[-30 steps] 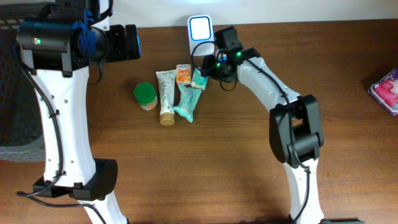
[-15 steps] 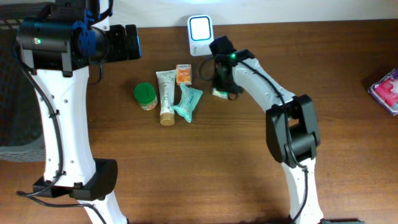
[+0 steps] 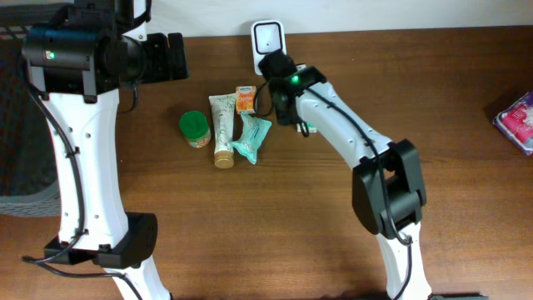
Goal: Scan the item barcode
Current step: 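Reach the right gripper to the green Kleenex pack and grasp it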
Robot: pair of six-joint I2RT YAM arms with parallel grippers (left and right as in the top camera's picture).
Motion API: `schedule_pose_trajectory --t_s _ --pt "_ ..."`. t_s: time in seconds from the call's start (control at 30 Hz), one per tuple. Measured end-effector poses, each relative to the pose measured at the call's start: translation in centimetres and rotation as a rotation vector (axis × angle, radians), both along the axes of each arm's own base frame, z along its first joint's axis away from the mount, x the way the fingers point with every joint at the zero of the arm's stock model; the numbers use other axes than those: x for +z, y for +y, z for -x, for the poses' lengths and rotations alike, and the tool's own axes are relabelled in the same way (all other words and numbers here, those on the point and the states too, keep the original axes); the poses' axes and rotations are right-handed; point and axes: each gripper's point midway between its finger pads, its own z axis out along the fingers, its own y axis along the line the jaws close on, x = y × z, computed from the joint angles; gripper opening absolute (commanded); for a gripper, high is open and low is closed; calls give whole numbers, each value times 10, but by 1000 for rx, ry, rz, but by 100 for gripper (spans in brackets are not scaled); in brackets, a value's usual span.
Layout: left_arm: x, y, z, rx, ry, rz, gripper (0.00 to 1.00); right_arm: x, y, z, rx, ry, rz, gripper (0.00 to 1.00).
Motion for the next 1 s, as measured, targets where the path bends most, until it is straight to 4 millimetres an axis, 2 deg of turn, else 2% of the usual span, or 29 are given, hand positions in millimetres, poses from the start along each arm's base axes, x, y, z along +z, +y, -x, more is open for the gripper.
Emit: schedule_pose_trajectory --t_s 0.17,0.27,0.3,0.43,0.47,0.63,0.73,0.8,0.9,1.0 --pt "0 0 0 0 0 0 99 -30 -10 2 12 31 107 48" --pt "0 0 0 0 0 0 99 -41 -10 1 12 40 121 48" --pt "0 0 0 0 0 0 99 -44 -10 0 13 41 122 44" --pt "0 0 0 0 0 0 99 -55 -11 1 14 55 135 11" --pt "0 0 0 0 0 0 99 -55 -11 0 13 54 137 6" --pt "0 0 0 0 0 0 99 -51 -9 3 15 75 120 4" --pt "0 0 0 0 0 0 99 -30 8 2 26 131 -22 4" --pt "0 0 0 0 0 0 99 -11 17 -5 34 173 -199 4" --pt "0 0 0 0 0 0 99 -8 7 -4 44 303 -526 4" --pt "0 0 0 0 0 0 99 -16 -9 1 24 392 -798 4"
